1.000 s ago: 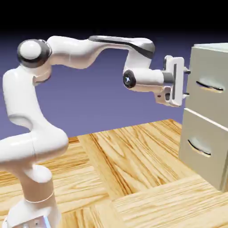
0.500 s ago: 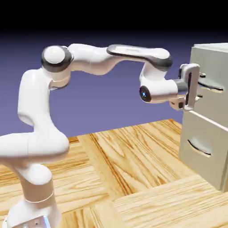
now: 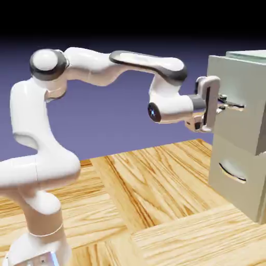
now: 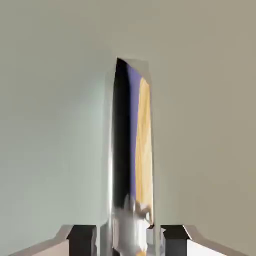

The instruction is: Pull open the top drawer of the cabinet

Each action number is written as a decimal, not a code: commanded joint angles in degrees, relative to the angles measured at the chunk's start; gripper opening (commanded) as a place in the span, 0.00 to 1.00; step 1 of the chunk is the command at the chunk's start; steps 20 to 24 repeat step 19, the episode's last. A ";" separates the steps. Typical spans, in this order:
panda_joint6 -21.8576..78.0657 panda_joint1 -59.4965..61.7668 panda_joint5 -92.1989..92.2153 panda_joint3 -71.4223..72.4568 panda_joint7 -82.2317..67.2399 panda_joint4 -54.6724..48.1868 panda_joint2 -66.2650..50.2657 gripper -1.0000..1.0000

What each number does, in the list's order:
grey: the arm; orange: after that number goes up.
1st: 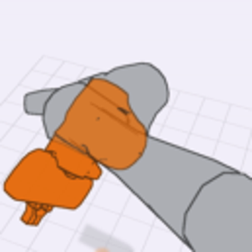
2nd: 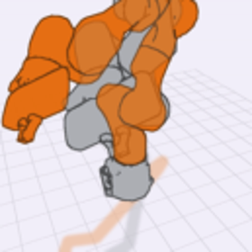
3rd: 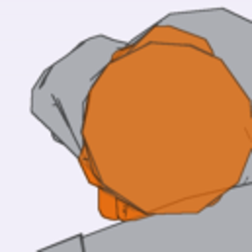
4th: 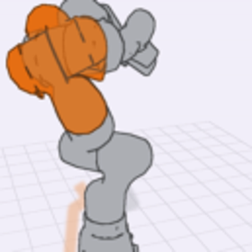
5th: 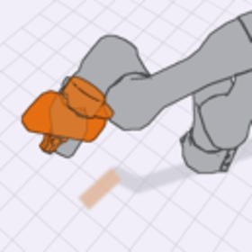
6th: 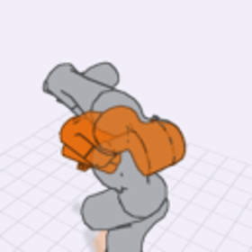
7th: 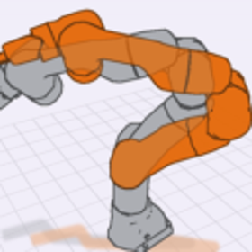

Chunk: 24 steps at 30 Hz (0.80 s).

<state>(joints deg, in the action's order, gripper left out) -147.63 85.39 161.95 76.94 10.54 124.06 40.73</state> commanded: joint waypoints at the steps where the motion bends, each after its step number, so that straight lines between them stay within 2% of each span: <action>1: 0.27 -2.08 -0.26 -1.75 0.26 1.68 0.44 0.00; 15: 1.70 -29.86 -6.63 -23.85 7.46 25.83 13.95 0.00; 16: 1.70 -29.86 -6.63 -23.85 7.46 25.83 13.95 1.00; 19: 0.77 -34.01 -8.36 -26.67 8.87 29.28 16.95 1.00; 24: 0.77 -34.01 -8.36 -26.67 8.87 29.28 16.95 1.00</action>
